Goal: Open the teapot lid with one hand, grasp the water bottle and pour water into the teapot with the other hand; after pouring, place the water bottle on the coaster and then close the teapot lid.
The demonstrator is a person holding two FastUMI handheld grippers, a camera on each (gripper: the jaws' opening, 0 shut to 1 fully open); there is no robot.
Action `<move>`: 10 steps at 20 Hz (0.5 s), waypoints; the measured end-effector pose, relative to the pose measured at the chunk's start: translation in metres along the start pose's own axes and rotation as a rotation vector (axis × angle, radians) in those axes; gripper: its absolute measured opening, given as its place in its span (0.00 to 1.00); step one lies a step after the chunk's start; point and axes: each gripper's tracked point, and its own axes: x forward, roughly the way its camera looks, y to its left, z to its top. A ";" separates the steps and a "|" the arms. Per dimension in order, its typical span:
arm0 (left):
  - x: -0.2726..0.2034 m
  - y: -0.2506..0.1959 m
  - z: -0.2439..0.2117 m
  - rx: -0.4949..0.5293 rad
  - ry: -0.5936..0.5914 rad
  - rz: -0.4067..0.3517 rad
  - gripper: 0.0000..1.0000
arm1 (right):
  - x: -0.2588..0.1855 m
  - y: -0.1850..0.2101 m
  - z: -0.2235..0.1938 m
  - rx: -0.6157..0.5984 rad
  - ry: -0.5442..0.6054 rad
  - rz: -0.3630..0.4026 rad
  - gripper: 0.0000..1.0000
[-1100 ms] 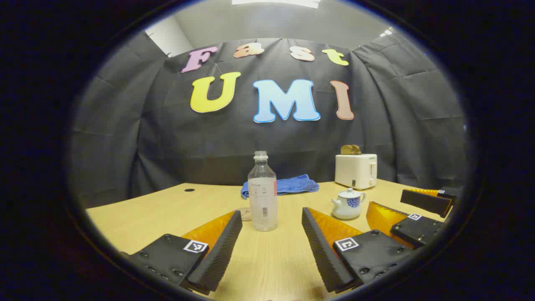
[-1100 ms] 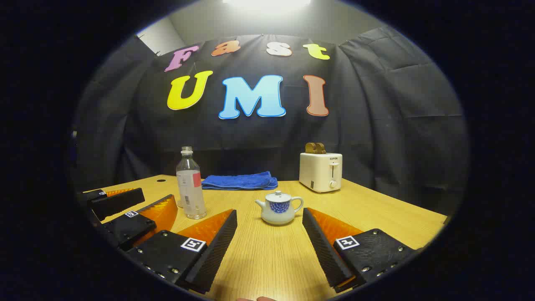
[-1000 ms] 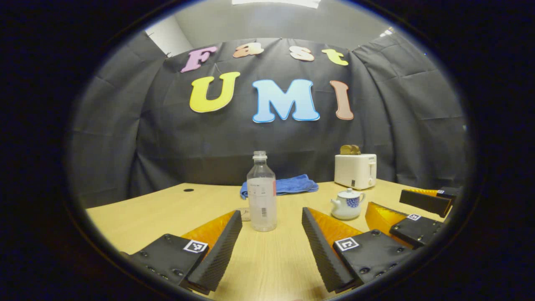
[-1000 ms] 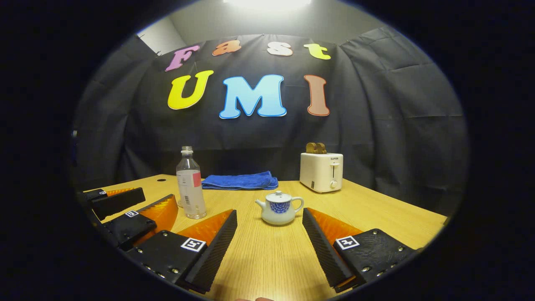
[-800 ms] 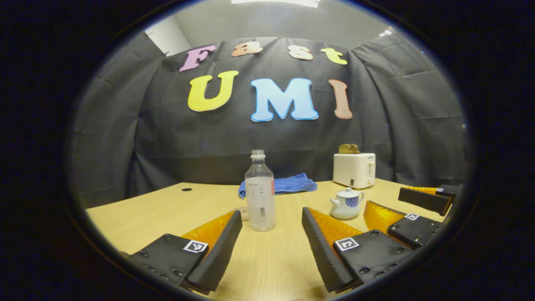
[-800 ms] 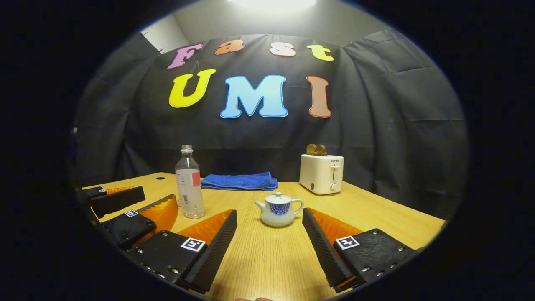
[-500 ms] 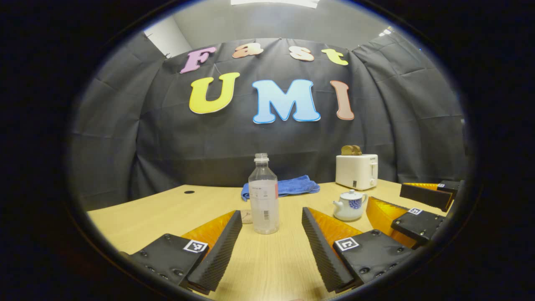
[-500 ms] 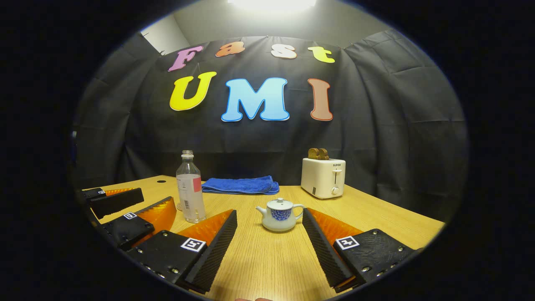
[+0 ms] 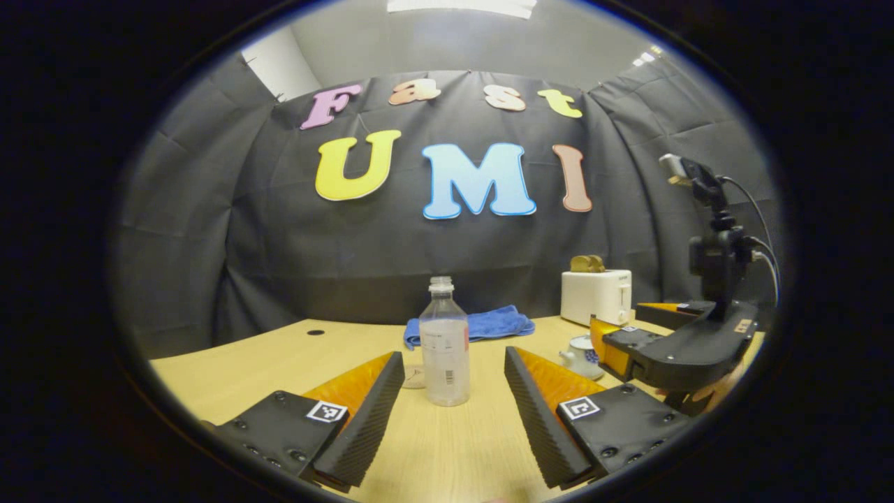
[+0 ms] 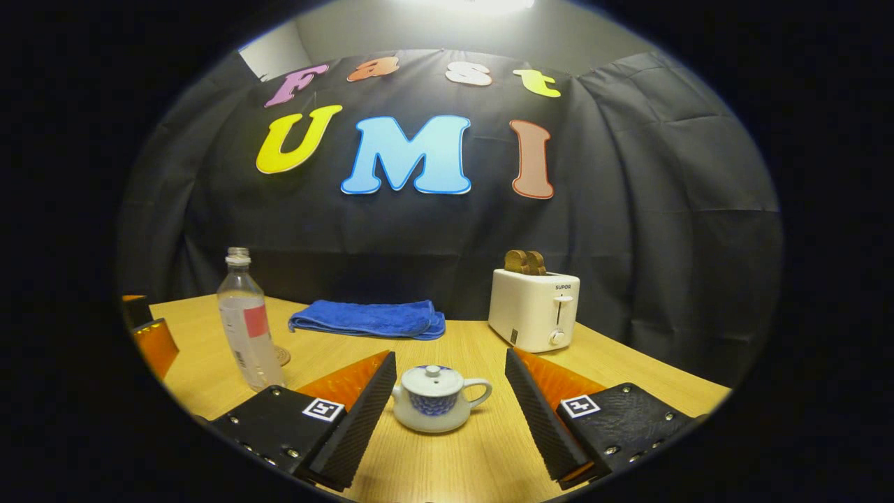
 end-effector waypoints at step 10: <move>0.013 0.014 -0.008 0.016 0.023 0.022 1.00 | 0.037 0.015 -0.012 -0.038 0.041 0.017 0.70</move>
